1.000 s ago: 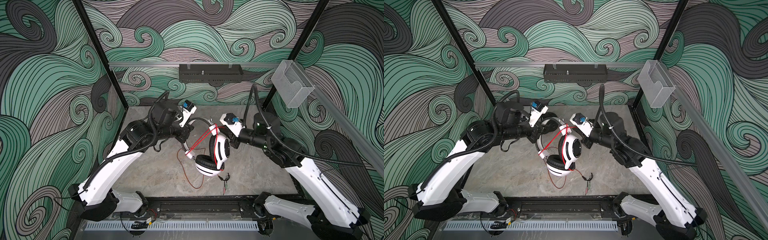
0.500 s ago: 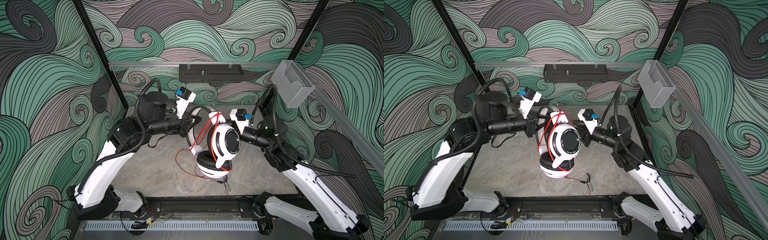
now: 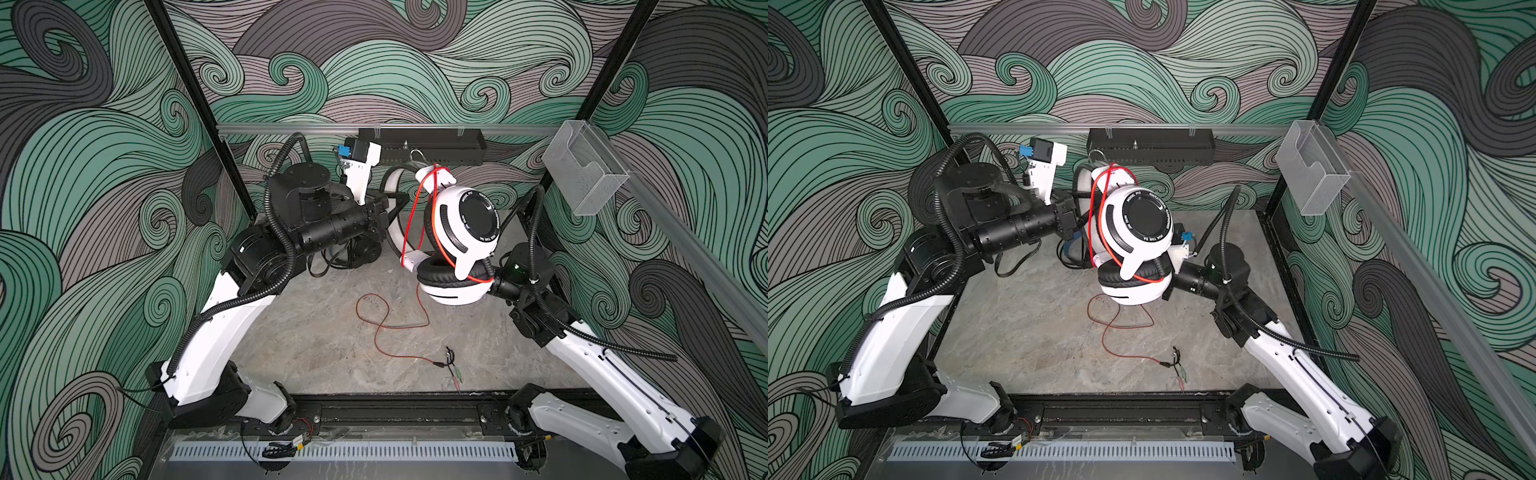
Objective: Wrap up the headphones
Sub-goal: 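Raise the white headset with the left gripper while the right gripper draws the cable down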
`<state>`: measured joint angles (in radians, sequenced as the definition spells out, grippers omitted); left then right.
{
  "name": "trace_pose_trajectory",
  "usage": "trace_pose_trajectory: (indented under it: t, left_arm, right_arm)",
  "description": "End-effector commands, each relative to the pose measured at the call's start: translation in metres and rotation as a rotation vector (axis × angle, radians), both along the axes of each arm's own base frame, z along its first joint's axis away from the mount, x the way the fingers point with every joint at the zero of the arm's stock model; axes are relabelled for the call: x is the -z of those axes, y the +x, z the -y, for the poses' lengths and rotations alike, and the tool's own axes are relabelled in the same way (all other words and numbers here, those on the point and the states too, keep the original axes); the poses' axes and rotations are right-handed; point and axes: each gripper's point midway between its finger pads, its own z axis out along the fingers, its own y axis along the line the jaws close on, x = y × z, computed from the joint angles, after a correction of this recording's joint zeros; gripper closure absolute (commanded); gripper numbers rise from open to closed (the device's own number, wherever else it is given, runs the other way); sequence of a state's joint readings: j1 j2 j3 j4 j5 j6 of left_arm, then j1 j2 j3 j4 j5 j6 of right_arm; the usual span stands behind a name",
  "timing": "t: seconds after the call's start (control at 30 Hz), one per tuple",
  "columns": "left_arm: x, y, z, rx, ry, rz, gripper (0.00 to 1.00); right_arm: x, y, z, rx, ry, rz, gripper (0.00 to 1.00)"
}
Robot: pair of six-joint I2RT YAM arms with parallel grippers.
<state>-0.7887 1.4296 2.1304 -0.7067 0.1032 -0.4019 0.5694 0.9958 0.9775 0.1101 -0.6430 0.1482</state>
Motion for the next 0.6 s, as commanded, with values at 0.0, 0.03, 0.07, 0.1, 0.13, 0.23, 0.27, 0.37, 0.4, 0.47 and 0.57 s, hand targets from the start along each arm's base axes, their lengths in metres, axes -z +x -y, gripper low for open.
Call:
trace_pose_trajectory:
  t: [0.0,0.03,0.07,0.1,0.13,0.23,0.27,0.37,0.4,0.47,0.57]
  left_arm:
    - [-0.051,0.013,-0.013,-0.109,-0.192,0.06,1.0]
    - [-0.055,0.015,-0.011,-0.112,-0.204,0.064,1.0]
    - [-0.061,0.016,-0.011,-0.108,-0.22,0.07,1.0]
    - [-0.065,0.016,-0.008,-0.1,-0.228,0.071,1.0]
    - [-0.068,0.017,-0.005,-0.09,-0.234,0.07,1.0]
    - [-0.072,0.016,-0.002,-0.072,-0.242,0.064,1.0]
    - [-0.071,0.016,-0.001,-0.071,-0.241,0.059,1.0]
    - [-0.069,0.016,-0.001,-0.07,-0.242,0.05,1.0]
    - [-0.069,0.016,0.0,-0.069,-0.243,0.048,1.0]
    - [-0.069,0.016,0.0,-0.068,-0.245,0.047,1.0]
    - [-0.069,0.016,0.0,-0.068,-0.247,0.042,1.0]
  right_arm:
    - [-0.003,-0.007,-0.004,-0.041,0.044,-0.003,0.73]
    - [0.002,-0.008,-0.006,-0.046,0.039,-0.012,0.75]
    - [0.006,-0.008,-0.007,-0.051,0.037,-0.023,0.76]
    - [0.01,-0.007,-0.009,-0.058,0.038,-0.032,0.75]
    - [0.015,-0.006,-0.012,-0.067,0.036,-0.044,0.75]
    - [0.026,-0.001,-0.019,-0.081,0.03,-0.063,0.66]
    - [0.027,0.002,-0.021,-0.081,0.029,-0.064,0.62]
    - [0.028,0.007,-0.025,-0.085,0.03,-0.059,0.48]
    - [0.027,0.007,-0.026,-0.093,0.034,-0.057,0.45]
    - [0.025,0.009,-0.029,-0.101,0.042,-0.059,0.41]
    - [0.027,0.012,-0.032,-0.104,0.041,-0.064,0.38]
